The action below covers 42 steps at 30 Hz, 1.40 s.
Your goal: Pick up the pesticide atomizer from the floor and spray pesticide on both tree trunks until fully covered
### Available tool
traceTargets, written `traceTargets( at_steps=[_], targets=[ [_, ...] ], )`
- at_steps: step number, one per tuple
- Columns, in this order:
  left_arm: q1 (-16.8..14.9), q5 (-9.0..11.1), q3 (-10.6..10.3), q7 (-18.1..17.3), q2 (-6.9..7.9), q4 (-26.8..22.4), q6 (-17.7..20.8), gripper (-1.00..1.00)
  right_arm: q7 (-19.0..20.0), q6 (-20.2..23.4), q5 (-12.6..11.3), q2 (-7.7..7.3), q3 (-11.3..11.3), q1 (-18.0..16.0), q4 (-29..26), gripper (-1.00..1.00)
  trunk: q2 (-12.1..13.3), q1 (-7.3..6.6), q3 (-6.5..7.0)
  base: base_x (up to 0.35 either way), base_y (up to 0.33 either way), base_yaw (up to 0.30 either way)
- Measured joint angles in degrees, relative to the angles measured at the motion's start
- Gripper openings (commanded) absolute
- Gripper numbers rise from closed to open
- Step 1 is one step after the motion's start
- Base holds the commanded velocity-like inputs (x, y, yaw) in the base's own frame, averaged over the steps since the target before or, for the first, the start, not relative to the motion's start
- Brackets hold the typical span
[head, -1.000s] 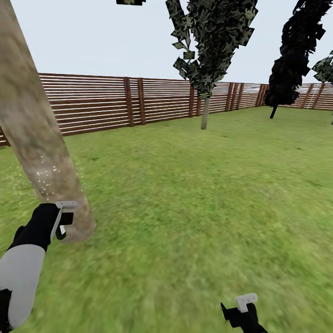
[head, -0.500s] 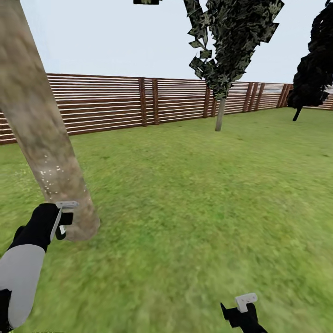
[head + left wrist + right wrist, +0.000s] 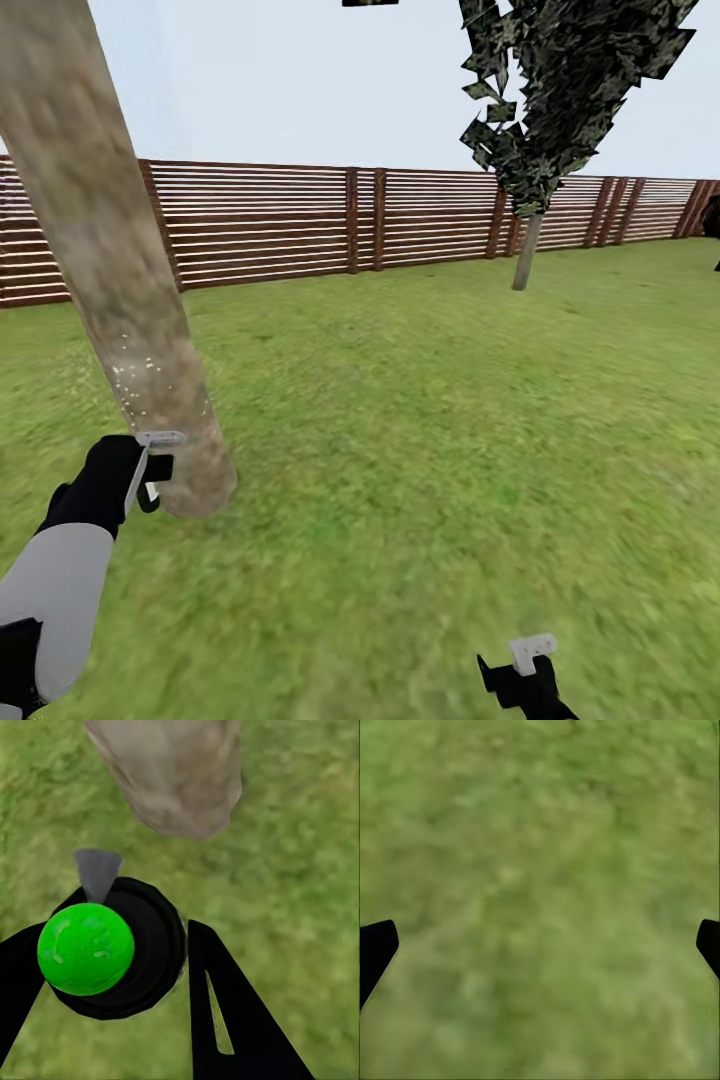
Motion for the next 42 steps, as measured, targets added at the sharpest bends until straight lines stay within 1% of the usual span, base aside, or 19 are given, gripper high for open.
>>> traceTargets(
  at_steps=[13, 15, 16, 18, 19, 20, 21, 23, 24, 26, 30, 34, 39, 41, 42],
  targets=[
    [0.86, -0.06, -0.3, 0.0, 0.01, -0.23, 0.0, -1.0, 0.0, -0.05, 0.01, -0.04, 0.0, 0.01, 0.0, 1.0, 0.0, 0.0, 0.0, 0.318, -0.007, 0.013],
    [0.92, -0.25, -0.25, 0.0, 0.32, -0.19, 0.0, -1.0, 0.0, -0.03, 0.0, -0.04, 0.0, 0.01, 0.0, 1.0, 0.0, 0.02, 0.0, 0.075, 0.0, 0.08],
    [0.98, -0.26, -0.15, -0.03, 0.64, -0.17, 0.01, -1.0, 0.0, -0.04, 0.0, -0.04, 0.0, 0.0, 0.01, 1.0, 0.0, 0.02, 0.0, 0.017, 0.0, 0.227],
    [2.05, -1.01, 0.42, -0.17, 3.82, 0.13, -0.01, -1.0, 0.01, 0.0, -0.01, -0.04, 0.0, 0.0, 0.01, 1.0, 0.0, 0.03, 0.0, 0.005, 0.0, 0.263],
    [2.53, -0.62, 0.49, -0.29, 5.1, 0.33, -0.05, -1.0, 0.0, 0.0, -0.01, -0.04, 0.0, 0.0, 0.01, 1.0, 0.0, 0.03, 0.0, 0.001, 0.0, 0.251],
    [2.77, -0.16, 0.5, -0.35, 5.59, 0.47, -0.08, -1.0, 0.0, 0.01, -0.01, -0.04, -0.01, 0.0, 0.01, 1.0, 0.0, 0.03, 0.0, 0.001, 0.0, 0.119],
    [3.04, 0.1, 0.33, -0.38, 5.71, 0.5, -0.14, -1.0, 0.0, 0.01, 0.0, -0.04, 0.0, 0.0, 0.01, 1.0, 0.0, 0.03, 0.0, 0.021, -0.006, 0.049],
    [3.19, 0.36, 0.2, -0.22, 5.45, 0.56, -0.24, -1.0, 0.0, 0.01, 0.0, -0.04, 0.0, 0.01, 0.0, 1.0, 0.0, 0.02, 0.0, 0.145, -0.097, 0.018],
    [3.22, 0.67, 0.13, -0.15, 4.91, 0.51, -0.26, -1.0, 0.0, -0.01, 0.0, -0.04, 0.0, 0.01, -0.01, 1.0, 0.0, 0.01, 0.0, 0.206, -0.147, 0.005],
    [3.23, 0.41, 0.13, -0.06, 4.29, 0.18, -0.28, -1.0, 0.0, 0.01, 0.0, -0.04, 0.0, 0.01, -0.01, 1.0, 0.0, 0.01, 0.0, 0.224, -0.162, 0.002],
    [3.24, 0.2, 0.17, -0.07, 4.15, -0.11, -0.29, -1.0, 0.0, 0.0, 0.0, -0.04, 0.0, 0.01, -0.01, 1.0, 0.0, 0.01, 0.0, 0.192, -0.205, 0.0],
    [3.24, 0.29, 0.19, -0.08, 4.07, -0.12, -0.3, -1.0, 0.0, 0.01, 0.0, -0.04, 0.0, 0.01, -0.02, 1.0, 0.0, 0.03, 0.0, 0.028, -0.267, 0.0],
    [3.25, 0.09, 0.15, -0.08, 4.18, -0.1, -0.28, -1.0, 0.0, -0.02, 0.0, -0.04, 0.0, 0.0, -0.01, 1.0, 0.0, 0.03, 0.0, 0.001, -0.274, 0.102],
    [3.29, -0.14, 0.44, -0.08, 4.71, 0.24, -0.28, -1.0, 0.0, -0.03, 0.0, -0.04, 0.0, 0.0, -0.01, 1.0, 0.0, 0.03, 0.0, 0.028, -0.274, 0.26],
    [3.44, -0.39, 0.57, -0.07, 5.35, 0.4, -0.29, -1.0, 0.0, 0.01, 0.01, -0.04, 0.0, 0.0, -0.01, 1.0, 0.0, 0.02, 0.0, 0.135, -0.251, 0.274]
  ],
)
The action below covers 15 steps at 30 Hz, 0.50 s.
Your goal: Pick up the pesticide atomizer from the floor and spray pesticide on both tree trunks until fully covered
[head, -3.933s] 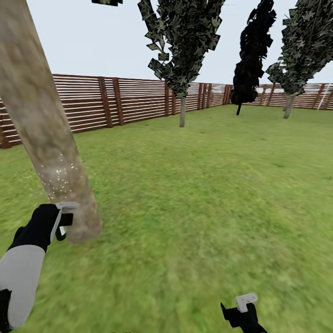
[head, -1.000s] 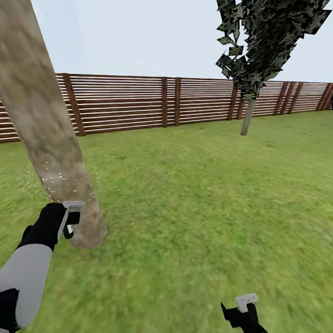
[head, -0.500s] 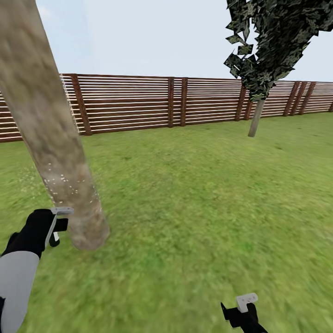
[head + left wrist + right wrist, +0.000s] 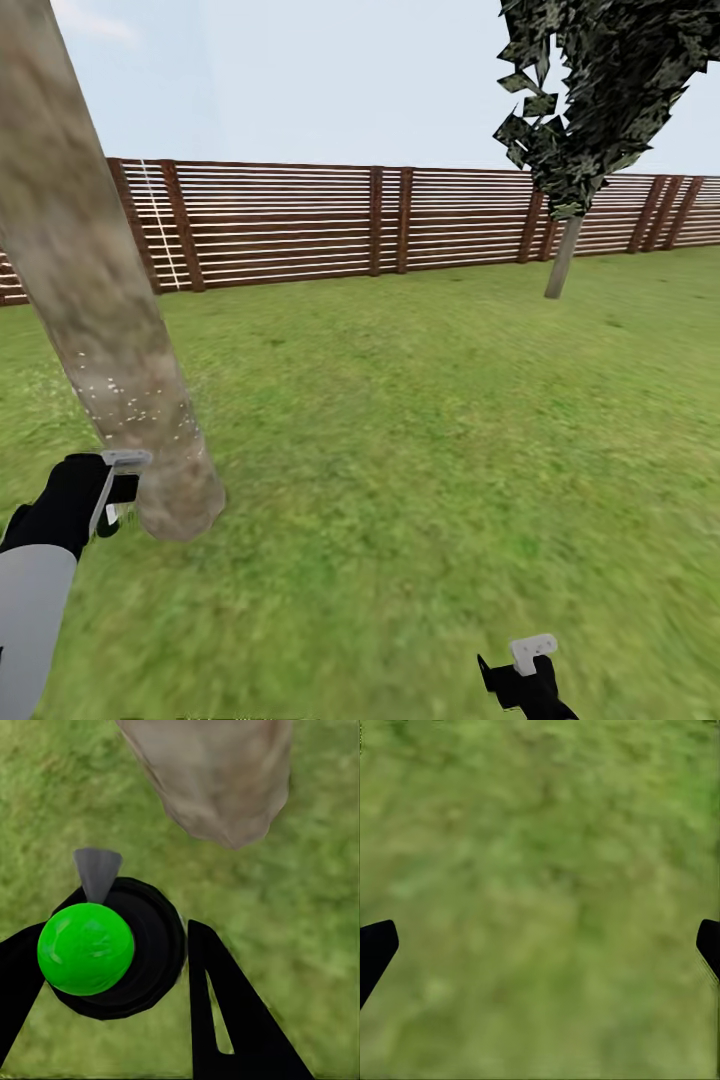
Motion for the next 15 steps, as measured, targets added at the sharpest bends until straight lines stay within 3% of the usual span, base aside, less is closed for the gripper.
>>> traceTargets(
  at_steps=[2, 6, 10, 12, 15],
  targets=[
    [0.38, 0.59, -0.32, -0.05, 0.14, 0.13, 0.0, -1.0, 0.0, 0.0, 0.0, 0.0, 0.0, 0.0, 0.0, 1.0, 0.0, -0.01, 0.0, 0.21, -0.203, 0.22],
    [0.5, 0.89, -0.5, 0.06, -2.41, 0.24, -0.09, -1.0, 0.0, -0.02, -0.01, -0.01, 0.0, 0.01, -0.01, 1.0, 0.0, -0.02, 0.0, 0.246, -0.176, 0.04],
    [0.44, 0.48, -0.53, 0.06, -2.68, 0.24, -0.09, -1.0, 0.0, 0.0, -0.01, -0.01, 0.0, 0.01, -0.01, 1.0, 0.0, -0.02, 0.0, 0.258, -0.17, 0.002],
    [0.75, 0.12, -0.23, -0.05, -2.02, 0.39, -0.2, -1.0, 0.0, 0.0, -0.01, -0.01, 0.0, 0.01, -0.01, 1.0, 0.0, -0.02, 0.0, 0.26, -0.17, 0.008],
    [2.64, -0.09, 0.03, -0.08, 0.96, 0.39, -0.5, -1.0, 0.0, 0.0, 0.02, 0.05, 0.03, 0.0, 0.01, 1.0, 0.0, -0.02, 0.0, 0.26, -0.17, 0.186]
  ],
)
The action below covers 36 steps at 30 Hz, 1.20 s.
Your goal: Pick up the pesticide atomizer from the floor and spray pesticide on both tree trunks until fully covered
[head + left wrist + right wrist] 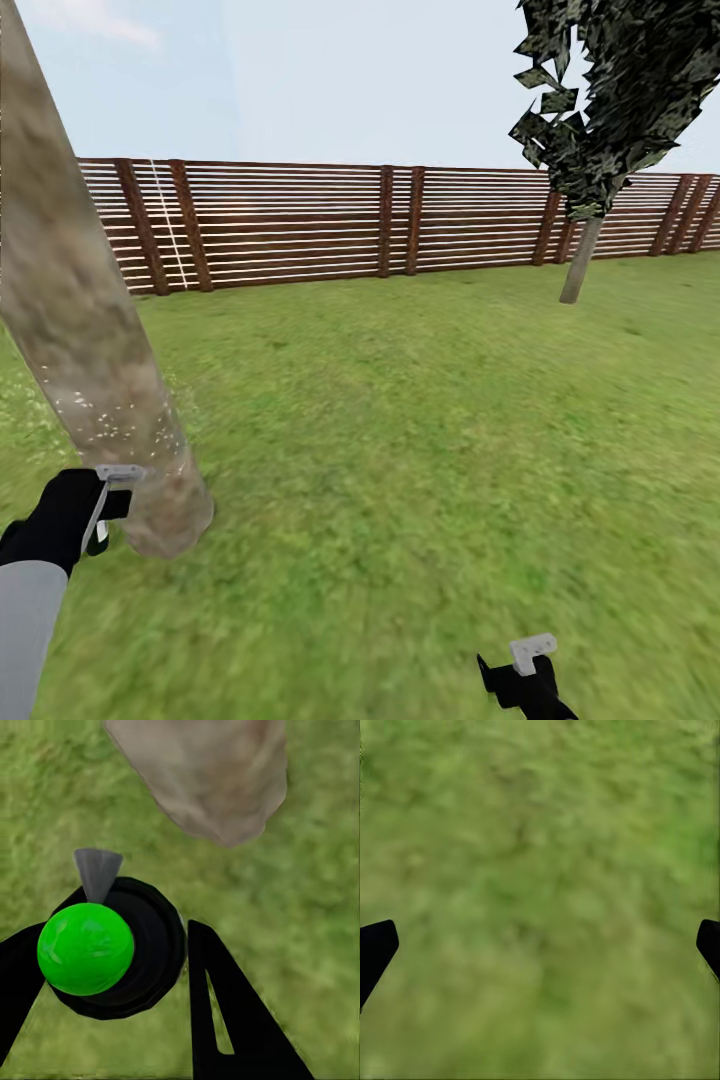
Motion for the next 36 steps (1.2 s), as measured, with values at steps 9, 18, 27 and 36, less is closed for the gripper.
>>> traceTargets(
  at_steps=[9, 18, 27, 36],
  targets=[
    [1.21, 0.62, 0.35, 0.09, -0.83, 0.1, -0.18, -1.0, 0.01, 0.01, -0.03, 0.04, -0.01, 0.0, 0.01, 1.0, 0.0, 0.03, -0.01, 0.09, -0.053, 0.276],
    [2.45, 1.38, 0.9, 0.29, -1.66, -1.03, -0.25, -1.0, 0.0, -0.01, -0.03, 0.04, -0.03, 0.0, 0.01, 1.0, 0.0, 0.03, 0.0, 0.015, 0.003, 0.275],
    [3.9, 1.36, 0.48, -0.56, -4.91, 0.05, -6.11, -1.0, 0.03, 0.0, 0.04, -0.02, -0.03, 0.01, 0.0, 1.0, 0.01, 0.07, -0.01, -0.091, 0.024, 0.041],
    [17.4, -3.46, -8.2, -22.25, -4.18, 6.16, -35.39, -1.0, 0.54, 0.05, 0.54, 0.42, 0.59, -0.01, -0.32, 1.0, 0.01, 0.07, -0.01, -0.343, 0.0, 0.0]
  ],
)
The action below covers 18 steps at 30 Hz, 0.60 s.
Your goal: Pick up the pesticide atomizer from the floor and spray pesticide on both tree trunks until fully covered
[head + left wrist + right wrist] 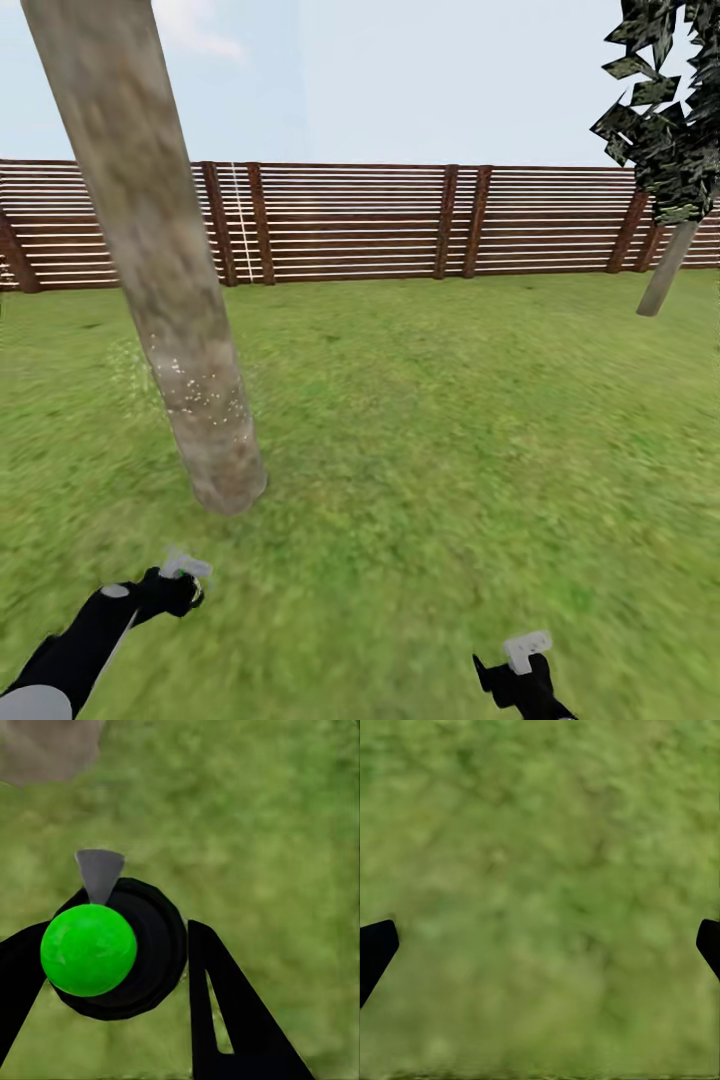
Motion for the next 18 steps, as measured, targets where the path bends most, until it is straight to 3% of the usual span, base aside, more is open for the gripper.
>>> traceTargets(
  at_steps=[2, 4, 7, 9, 11, 15, 16, 18],
  targets=[
    [0.54, -5.72, -0.75, -10.42, 0.01, 1.15, -4.32, -1.0, 0.65, 0.03, 2.68, 0.06, 4.22, -0.12, -0.06, 1.0, 0.0, 0.0, 0.0, -0.344, 0.0, 0.0],
    [0.61, -9.64, -0.82, -18.99, -0.04, 1.42, -6.55, -1.0, 3.09, 0.03, 4.73, 0.12, 8.26, -0.44, -0.23, 1.0, 0.0, -0.01, 0.01, -0.214, 0.0, 0.0],
    [0.51, -12.6, -0.86, -27.41, -0.2, 1.41, -7.3, -1.0, 13.84, 0.08, 5.21, 0.12, 9.91, -1.57, -3.71, 1.0, 0.0, -0.04, 0.01, -0.045, 0.0, 0.0],
    [0.35, -14.53, -0.89, -29.07, -0.56, 1.37, -7.38, -1.0, 21.8, 0.2, 5.16, 0.11, 10.11, -2.0, -7.27, 1.0, 0.0, -0.04, 0.01, -0.006, 0.0, 0.0],
    [0.11, -16.95, -0.82, -29.51, -0.87, 1.18, -7.38, -1.0, 25.58, 0.29, 5.13, 0.14, 10.17, -2.25, -9.1, 1.0, 0.0, -0.04, 0.01, -0.001, 0.0, 0.0],
    [0.05, -17.62, -1.25, -29.58, -0.94, 0.83, -7.37, -1.0, 26.96, 0.26, 5.26, 0.23, 10.4, -2.33, -9.49, 1.0, 0.0, -0.04, 0.01, 0.0, 0.0, 0.0],
    [0.05, -17.65, -2.12, -29.59, -0.95, 0.76, -7.34, -1.0, 27.78, 0.25, 5.31, 0.35, 11.13, -2.33, -9.52, 1.0, 0.0, -0.04, 0.01, 0.0, 0.0, 0.0],
    [-0.01, -17.61, -5.24, -29.55, -1.09, 0.69, -7.29, -1.0, 29.96, 0.24, 5.29, 1.23, 16.37, -2.45, -10.35, 1.0, 0.0, -0.04, 0.01, 0.0, 0.0, 0.0]
  ],
)
